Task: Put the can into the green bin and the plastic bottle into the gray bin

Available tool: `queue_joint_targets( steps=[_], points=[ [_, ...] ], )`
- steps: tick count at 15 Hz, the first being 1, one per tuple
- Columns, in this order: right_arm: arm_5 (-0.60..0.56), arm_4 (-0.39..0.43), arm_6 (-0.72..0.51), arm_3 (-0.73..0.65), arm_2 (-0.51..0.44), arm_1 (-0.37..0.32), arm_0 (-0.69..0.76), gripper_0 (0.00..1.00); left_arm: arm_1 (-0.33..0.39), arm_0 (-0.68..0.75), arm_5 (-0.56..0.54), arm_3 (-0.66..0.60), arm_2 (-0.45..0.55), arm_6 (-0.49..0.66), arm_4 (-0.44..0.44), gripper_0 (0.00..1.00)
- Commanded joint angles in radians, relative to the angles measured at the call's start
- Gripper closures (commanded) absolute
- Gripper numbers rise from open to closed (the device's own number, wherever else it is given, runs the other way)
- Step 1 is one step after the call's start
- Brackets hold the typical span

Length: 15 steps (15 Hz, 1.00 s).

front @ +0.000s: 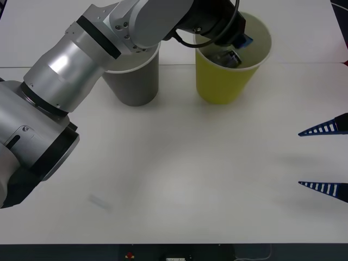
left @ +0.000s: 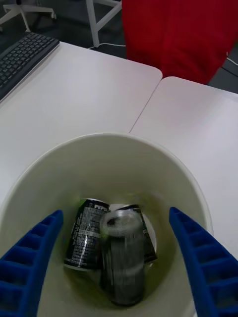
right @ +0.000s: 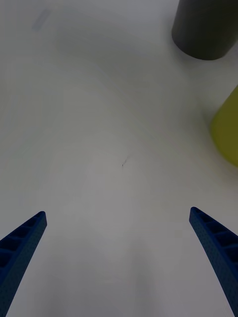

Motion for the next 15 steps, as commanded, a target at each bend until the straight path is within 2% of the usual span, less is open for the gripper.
queue_joint_targets(
  steps=[1, 4, 6, 10, 11, 15],
  points=[
    [0.0, 0.0, 0.0, 0.0, 0.0, 0.0, 0.0, 0.0, 0.003, 0.008, -0.001, -0.025, 0.005, -0.004, 0.021, 0.0],
    [0.0, 0.0, 0.0, 0.0, 0.0, 0.0, 0.0, 0.0, 0.025, 0.075, -0.001, -0.126, 0.037, -0.017, 0.064, 0.0],
    [0.0, 0.0, 0.0, 0.0, 0.0, 0.0, 0.0, 0.0, 0.057, 0.143, -0.013, -0.207, 0.078, -0.076, 0.148, 0.0],
    [0.0, 0.0, 0.0, 0.0, 0.0, 0.0, 0.0, 0.0, 0.124, 0.299, -0.171, -0.44, 0.207, -0.132, 0.26, 0.0],
    [0.0, 0.0, 0.0, 0.0, 0.0, 0.0, 0.0, 0.0, 0.156, 0.347, -0.171, -0.486, 0.216, -0.144, 0.319, 0.0],
    [0.0, 0.0, 0.0, 0.0, 0.0, 0.0, 0.0, 0.0, 0.285, 0.519, -0.17, -0.569, 0.267, -0.362, 0.553, 0.0]
  ],
)
